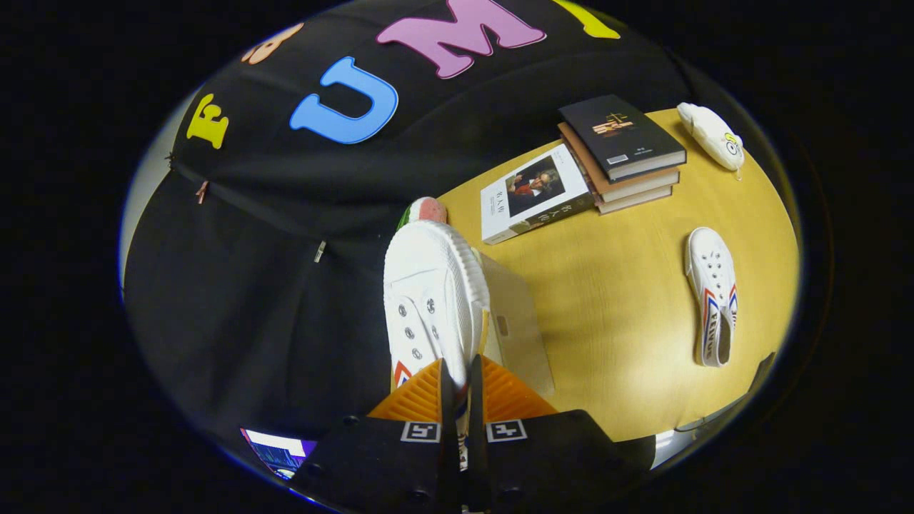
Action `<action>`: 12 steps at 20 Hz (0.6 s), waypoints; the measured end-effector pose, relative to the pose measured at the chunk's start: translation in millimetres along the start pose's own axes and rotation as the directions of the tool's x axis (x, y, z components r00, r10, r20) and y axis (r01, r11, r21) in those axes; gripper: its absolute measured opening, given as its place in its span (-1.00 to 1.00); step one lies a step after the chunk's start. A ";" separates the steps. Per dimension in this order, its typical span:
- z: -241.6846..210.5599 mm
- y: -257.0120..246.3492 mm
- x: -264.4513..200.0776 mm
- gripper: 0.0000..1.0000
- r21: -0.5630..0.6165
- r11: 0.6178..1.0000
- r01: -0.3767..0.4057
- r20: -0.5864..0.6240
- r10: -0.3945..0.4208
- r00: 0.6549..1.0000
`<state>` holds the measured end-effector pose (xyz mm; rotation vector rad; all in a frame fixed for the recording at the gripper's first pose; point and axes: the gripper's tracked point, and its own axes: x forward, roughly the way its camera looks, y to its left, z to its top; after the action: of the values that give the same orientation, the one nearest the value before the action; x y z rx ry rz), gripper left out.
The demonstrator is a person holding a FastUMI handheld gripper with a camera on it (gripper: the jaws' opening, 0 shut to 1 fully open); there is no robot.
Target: Open the storage box then place both shoes into the box .Put the left shoe in first, then the right shoe, with the right side of both shoes facing outward in a uniform manner.
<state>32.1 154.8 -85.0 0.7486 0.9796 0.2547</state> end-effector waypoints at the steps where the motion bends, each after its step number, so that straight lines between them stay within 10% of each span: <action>1: -4.9 9.3 12.4 -0.83 0.000 1.000 -0.003 -0.011 0.003 1.000; 12: -40.1 61.3 121.0 -0.83 -0.107 0.994 0.039 -0.088 -0.049 0.995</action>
<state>73.6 279.8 -136.6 0.6230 1.0593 0.3018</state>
